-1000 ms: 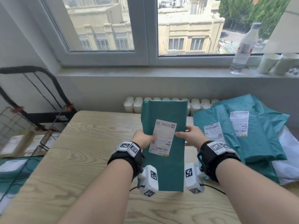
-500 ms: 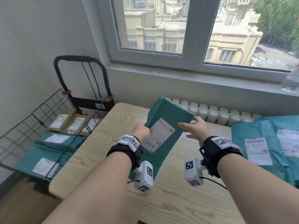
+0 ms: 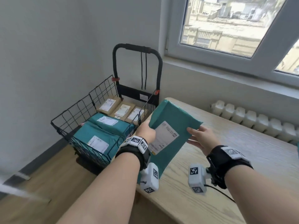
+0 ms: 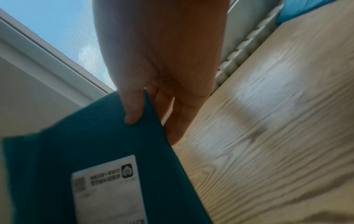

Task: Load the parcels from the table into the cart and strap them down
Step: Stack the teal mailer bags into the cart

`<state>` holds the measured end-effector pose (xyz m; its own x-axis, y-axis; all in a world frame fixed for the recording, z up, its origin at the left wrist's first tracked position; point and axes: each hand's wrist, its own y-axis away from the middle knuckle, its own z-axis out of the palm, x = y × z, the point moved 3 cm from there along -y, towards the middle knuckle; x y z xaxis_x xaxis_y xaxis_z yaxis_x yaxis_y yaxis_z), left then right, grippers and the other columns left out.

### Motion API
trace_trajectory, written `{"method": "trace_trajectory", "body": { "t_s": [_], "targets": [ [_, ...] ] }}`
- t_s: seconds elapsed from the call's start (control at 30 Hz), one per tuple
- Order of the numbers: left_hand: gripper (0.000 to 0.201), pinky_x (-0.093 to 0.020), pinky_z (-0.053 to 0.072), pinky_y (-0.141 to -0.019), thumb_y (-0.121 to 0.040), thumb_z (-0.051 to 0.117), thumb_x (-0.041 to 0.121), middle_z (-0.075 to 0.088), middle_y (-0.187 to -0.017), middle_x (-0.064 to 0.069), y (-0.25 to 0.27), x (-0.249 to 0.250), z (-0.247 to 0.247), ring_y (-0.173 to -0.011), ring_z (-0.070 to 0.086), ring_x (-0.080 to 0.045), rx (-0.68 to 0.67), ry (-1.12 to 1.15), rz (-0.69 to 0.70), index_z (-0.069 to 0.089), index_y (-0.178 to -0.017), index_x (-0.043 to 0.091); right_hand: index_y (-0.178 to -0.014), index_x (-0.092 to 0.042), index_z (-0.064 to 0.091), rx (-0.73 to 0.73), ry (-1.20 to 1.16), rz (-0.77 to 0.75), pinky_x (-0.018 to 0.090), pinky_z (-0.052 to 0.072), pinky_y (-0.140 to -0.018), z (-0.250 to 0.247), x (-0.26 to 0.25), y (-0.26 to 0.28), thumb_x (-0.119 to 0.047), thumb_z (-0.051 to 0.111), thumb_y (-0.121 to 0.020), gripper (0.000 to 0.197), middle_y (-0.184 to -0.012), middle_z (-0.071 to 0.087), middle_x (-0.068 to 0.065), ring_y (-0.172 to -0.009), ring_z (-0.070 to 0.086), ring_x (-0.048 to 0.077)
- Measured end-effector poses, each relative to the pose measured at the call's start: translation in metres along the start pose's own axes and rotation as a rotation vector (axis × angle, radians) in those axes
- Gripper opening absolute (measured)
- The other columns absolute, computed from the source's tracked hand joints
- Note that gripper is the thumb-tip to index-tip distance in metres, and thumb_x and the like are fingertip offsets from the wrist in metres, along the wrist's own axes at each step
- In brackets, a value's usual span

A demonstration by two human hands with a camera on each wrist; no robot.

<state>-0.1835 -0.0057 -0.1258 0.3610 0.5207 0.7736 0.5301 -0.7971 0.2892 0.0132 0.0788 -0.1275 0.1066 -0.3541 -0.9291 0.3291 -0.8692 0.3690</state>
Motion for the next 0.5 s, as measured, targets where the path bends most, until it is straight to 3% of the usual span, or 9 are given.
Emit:
{"method": "trace_trajectory", "body": {
  "t_s": [0.17, 0.3, 0.4, 0.5],
  "targets": [
    [0.043, -0.025, 0.039, -0.084, -0.091, 0.058, 0.017, 0.054, -0.130, -0.005, -0.010, -0.038, -0.053, -0.115, 0.054, -0.025, 0.114, 0.034, -0.040, 0.046, -0.133, 0.017, -0.115, -0.008, 0.056, 0.047, -0.132, -0.026, 0.038, 0.055, -0.077, 0.063, -0.001, -0.004, -0.001, 0.053, -0.096, 0.021, -0.110, 0.066, 0.013, -0.091, 0.067, 0.024],
    [0.040, -0.032, 0.046, -0.090, -0.092, 0.057, 0.018, 0.053, -0.131, -0.008, -0.025, -0.068, -0.087, -0.113, 0.056, -0.026, 0.138, 0.008, -0.075, 0.048, -0.130, 0.015, -0.121, -0.006, 0.052, 0.166, -0.206, -0.042, 0.041, 0.055, -0.077, 0.090, -0.003, -0.018, 0.005, 0.047, -0.096, 0.028, -0.114, 0.062, 0.013, -0.086, 0.065, 0.022],
    [0.033, -0.036, 0.047, -0.096, -0.094, 0.056, 0.018, 0.056, -0.130, -0.007, -0.037, -0.084, -0.099, -0.115, 0.056, -0.026, 0.127, -0.020, -0.085, 0.054, -0.126, 0.014, -0.114, -0.009, 0.051, 0.277, -0.263, -0.021, 0.041, 0.055, -0.078, 0.102, 0.000, -0.031, 0.007, 0.047, -0.093, 0.026, -0.115, 0.060, 0.015, -0.081, 0.062, 0.020],
    [0.026, -0.034, 0.048, -0.093, -0.094, 0.055, 0.018, 0.059, -0.125, -0.006, -0.051, -0.089, -0.106, -0.110, 0.058, -0.025, 0.108, -0.013, -0.065, 0.059, -0.120, 0.014, -0.113, -0.008, 0.049, 0.353, -0.343, 0.013, 0.041, 0.055, -0.074, 0.113, -0.001, -0.046, 0.007, 0.046, -0.092, 0.027, -0.115, 0.058, 0.016, -0.091, 0.061, 0.026]
  ]
}}
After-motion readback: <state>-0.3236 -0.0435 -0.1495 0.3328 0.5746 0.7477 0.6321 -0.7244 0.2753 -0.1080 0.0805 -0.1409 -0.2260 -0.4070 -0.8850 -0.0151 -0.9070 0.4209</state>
